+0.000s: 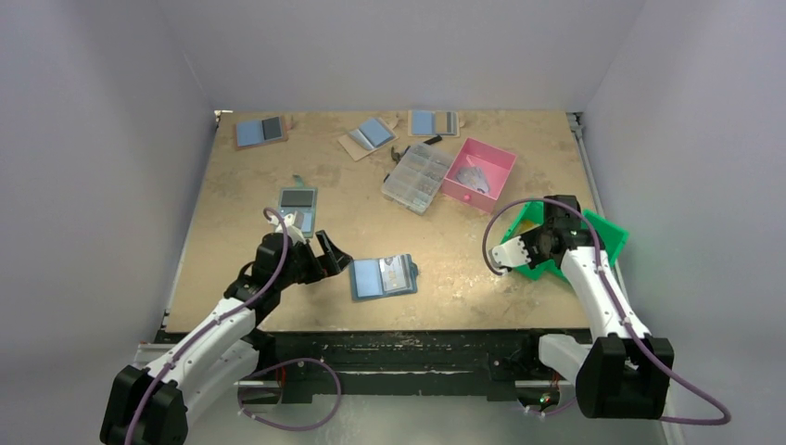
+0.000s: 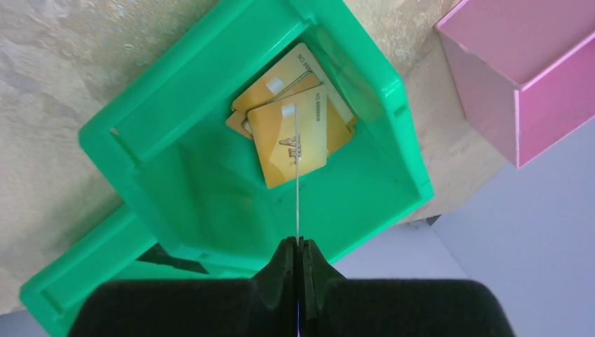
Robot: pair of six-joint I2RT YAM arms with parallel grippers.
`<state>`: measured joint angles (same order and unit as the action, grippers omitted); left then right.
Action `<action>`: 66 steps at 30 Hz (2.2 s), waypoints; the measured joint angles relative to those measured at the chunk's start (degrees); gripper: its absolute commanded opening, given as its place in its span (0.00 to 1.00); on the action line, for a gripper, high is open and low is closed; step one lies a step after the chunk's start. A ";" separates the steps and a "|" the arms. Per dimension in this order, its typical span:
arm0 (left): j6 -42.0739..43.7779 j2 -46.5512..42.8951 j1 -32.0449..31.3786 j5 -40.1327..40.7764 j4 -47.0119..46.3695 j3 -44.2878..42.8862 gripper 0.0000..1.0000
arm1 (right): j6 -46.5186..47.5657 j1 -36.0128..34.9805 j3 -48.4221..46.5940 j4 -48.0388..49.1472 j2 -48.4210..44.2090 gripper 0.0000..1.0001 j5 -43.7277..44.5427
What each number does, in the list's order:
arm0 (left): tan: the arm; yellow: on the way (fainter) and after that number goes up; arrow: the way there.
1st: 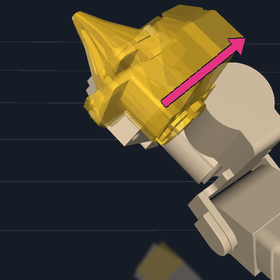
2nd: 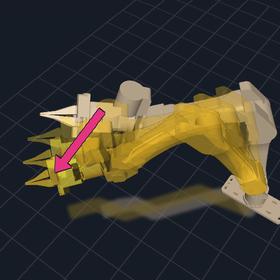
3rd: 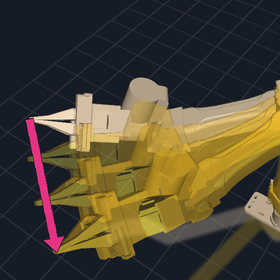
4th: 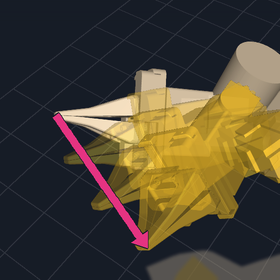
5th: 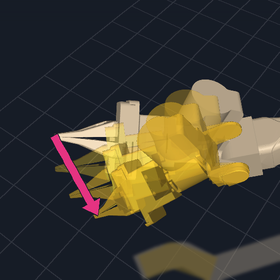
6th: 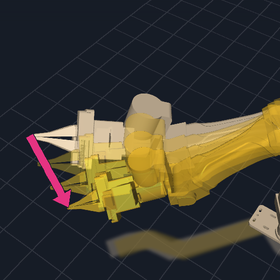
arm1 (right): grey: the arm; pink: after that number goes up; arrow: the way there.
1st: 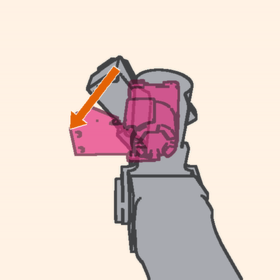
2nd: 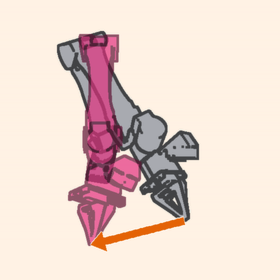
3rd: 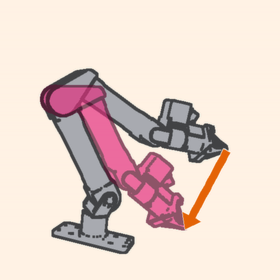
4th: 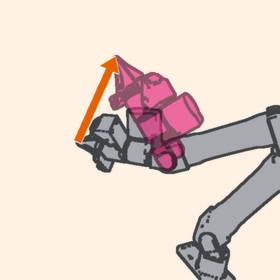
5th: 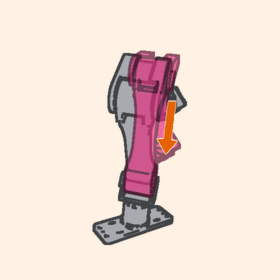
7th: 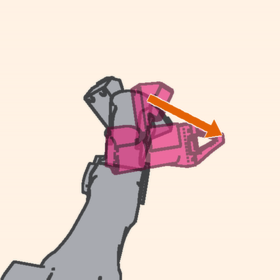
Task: Take the credit cards out of the card holder
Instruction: Place the credit card in the storage box, then remove the credit card from the card holder.
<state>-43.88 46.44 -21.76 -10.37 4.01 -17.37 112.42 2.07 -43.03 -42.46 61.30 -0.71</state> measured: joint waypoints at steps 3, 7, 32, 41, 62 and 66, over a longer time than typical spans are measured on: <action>0.00 -0.55 0.00 -0.02 0.00 0.00 0.99 | 2.08 0.00 1.70 3.96 1.25 0.01 0.33; -0.02 -1.01 0.00 0.00 0.00 0.00 0.99 | 4.20 0.00 3.17 8.90 2.84 0.06 0.83; -0.02 -1.29 0.00 -0.07 -0.04 0.00 0.99 | -2.23 0.00 -5.92 3.56 5.88 0.42 -0.39; -0.68 -2.36 0.00 0.44 0.44 0.00 0.99 | -17.46 0.22 -10.91 -7.69 3.13 0.59 -12.28; -6.67 -3.34 0.00 -12.50 -8.44 0.13 0.93 | -33.86 0.20 -19.34 -26.32 12.28 0.99 -64.61; -7.93 -5.31 0.00 -12.90 -9.29 0.26 0.95 | -31.45 0.20 -19.54 -30.71 16.63 0.99 -68.13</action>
<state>-51.81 41.12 -21.76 -23.27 -5.28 -17.10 80.97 2.26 -62.57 -73.17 77.93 -68.84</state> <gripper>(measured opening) 0.935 0.987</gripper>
